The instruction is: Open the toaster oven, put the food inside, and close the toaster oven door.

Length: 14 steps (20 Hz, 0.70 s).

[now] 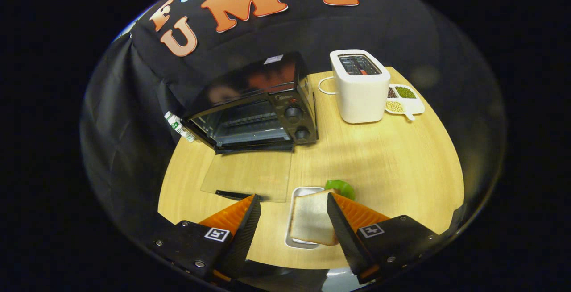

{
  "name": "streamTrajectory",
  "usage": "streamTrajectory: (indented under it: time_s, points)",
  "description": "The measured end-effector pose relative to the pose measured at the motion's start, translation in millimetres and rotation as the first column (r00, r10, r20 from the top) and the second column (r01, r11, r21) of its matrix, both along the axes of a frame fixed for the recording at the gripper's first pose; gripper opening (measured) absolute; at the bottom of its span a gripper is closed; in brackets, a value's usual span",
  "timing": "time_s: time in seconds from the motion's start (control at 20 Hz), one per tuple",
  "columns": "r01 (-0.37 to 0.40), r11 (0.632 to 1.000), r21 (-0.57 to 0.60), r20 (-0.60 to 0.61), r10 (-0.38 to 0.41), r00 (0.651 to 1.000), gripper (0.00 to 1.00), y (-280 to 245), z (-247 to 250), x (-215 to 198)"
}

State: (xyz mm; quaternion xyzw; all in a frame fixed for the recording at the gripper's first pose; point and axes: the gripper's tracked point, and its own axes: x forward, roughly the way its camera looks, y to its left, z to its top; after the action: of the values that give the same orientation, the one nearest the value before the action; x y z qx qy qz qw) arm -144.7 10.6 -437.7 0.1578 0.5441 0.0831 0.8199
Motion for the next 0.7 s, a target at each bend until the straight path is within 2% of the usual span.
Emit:
streamTrajectory:
  time_s: [0.15,0.35,0.5,0.7]
  points:
    - [0.015,1.000,-0.002,-0.052,-0.015,0.999,0.90,-26.0,-12.6,-4.2]
    - [0.014,0.997,0.069,-0.151,-0.004,0.989,0.89,-40.9,-35.6,-13.3]
    - [0.000,0.984,0.179,-0.244,0.044,0.969,0.89,-32.2,-51.8,-24.9]
    - [-0.010,0.963,0.269,-0.344,0.106,0.933,0.90,-24.6,-77.2,-37.9]
